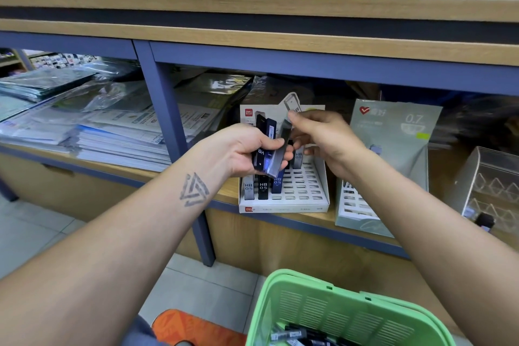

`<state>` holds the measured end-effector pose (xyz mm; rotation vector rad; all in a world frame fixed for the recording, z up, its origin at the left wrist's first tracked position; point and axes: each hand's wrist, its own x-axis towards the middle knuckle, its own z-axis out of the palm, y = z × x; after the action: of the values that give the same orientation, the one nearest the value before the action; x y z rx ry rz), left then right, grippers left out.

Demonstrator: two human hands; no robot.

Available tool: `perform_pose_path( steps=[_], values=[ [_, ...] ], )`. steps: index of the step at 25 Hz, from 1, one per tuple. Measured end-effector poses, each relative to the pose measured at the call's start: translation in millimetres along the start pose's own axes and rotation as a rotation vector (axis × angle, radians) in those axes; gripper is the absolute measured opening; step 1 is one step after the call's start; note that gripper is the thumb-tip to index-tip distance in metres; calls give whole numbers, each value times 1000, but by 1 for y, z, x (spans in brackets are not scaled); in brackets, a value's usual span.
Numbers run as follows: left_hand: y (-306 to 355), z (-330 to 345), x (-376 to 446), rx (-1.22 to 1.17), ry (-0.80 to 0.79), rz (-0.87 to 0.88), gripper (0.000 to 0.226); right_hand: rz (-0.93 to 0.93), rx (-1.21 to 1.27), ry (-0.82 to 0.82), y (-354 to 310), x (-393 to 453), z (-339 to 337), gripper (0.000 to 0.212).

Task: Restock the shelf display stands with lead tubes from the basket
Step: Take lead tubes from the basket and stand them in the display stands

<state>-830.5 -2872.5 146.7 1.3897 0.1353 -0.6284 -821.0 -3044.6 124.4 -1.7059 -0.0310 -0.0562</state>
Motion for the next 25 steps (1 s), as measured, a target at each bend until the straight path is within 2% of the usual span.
perform_pose_path(
  steps=[2, 7, 8, 10, 13, 19, 21, 25],
  values=[
    [-2, 5, -2, 43, -24, 30, 13, 35, -57, 26, -6, -2, 2, 33],
    [-3, 21, -6, 49, -113, 45, 14, 136, 77, 31, -20, -19, -18, 7],
    [-4, 25, -7, 40, -129, 33, 16, 130, 100, 38, -22, -24, -27, 6],
    [-5, 34, -7, 67, -144, 20, 18, 94, 103, 44, -26, -37, -52, 18],
    [-12, 54, -5, 119, -149, 6, 7, -6, -29, 43, -26, -57, -86, 28],
    [-22, 84, 15, 258, -72, 8, 11, -106, -211, 87, -6, -73, -123, 25],
    [-22, 94, 20, 223, -49, -13, 5, -148, -291, 121, -2, -72, -132, 24],
    [-19, 106, 26, 39, -36, -85, 10, -305, -576, 253, 8, -68, -142, 26]
  ],
)
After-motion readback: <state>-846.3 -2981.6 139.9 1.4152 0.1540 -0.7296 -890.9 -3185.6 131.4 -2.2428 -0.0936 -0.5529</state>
